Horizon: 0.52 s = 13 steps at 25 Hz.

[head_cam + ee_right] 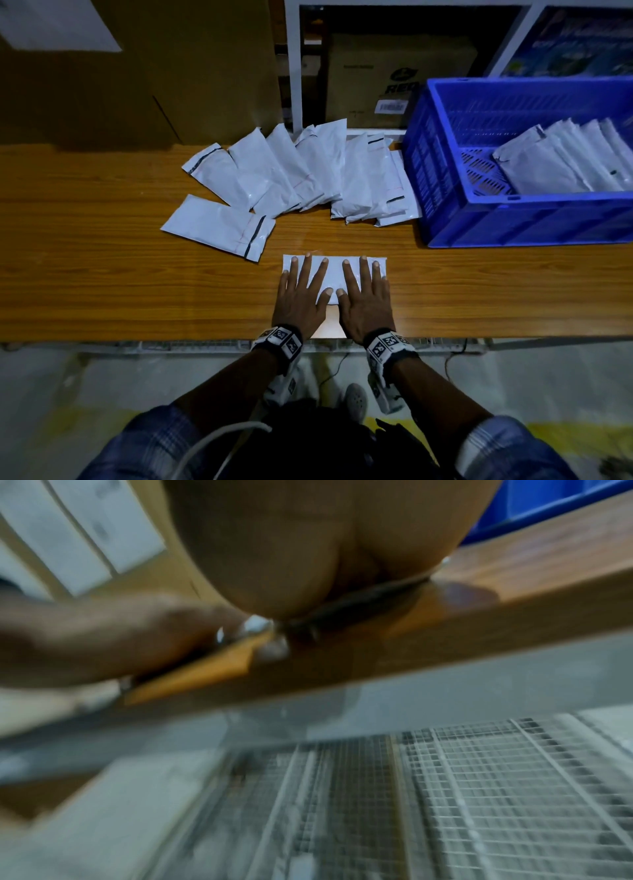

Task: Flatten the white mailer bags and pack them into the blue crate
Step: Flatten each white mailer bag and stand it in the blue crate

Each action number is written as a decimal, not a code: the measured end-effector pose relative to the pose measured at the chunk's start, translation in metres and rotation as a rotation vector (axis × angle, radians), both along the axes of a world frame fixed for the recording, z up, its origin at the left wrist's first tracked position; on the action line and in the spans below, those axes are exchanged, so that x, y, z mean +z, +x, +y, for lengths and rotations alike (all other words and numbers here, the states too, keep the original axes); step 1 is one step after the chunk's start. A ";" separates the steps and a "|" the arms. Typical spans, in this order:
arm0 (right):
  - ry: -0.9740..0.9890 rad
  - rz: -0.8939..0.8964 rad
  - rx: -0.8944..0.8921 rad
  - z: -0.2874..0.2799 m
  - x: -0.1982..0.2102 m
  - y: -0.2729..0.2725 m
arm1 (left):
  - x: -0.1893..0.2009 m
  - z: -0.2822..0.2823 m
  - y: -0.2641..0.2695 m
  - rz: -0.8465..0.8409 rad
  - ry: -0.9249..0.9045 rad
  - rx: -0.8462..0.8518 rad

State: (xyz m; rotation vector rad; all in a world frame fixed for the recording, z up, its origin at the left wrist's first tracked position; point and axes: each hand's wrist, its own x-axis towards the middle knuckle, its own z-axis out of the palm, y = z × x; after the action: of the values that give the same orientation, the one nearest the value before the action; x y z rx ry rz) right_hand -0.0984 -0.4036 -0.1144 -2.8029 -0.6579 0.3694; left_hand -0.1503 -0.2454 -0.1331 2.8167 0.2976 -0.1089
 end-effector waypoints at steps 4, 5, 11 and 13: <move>-0.008 0.023 0.002 0.000 0.002 0.004 | 0.003 0.002 -0.001 0.013 0.023 -0.067; -0.007 0.032 0.005 0.000 0.003 0.005 | 0.004 0.003 -0.001 0.008 0.051 -0.108; 0.001 0.095 0.034 -0.003 0.004 0.008 | 0.008 0.008 -0.001 0.067 0.068 -0.214; -0.002 0.101 0.047 -0.004 0.005 0.008 | 0.014 0.009 0.003 0.112 0.065 -0.213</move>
State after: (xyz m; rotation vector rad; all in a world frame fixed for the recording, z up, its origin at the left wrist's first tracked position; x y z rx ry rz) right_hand -0.0900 -0.4080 -0.1094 -2.7531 -0.7023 0.5165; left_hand -0.1476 -0.2367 -0.1195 2.9039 0.0252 -0.3099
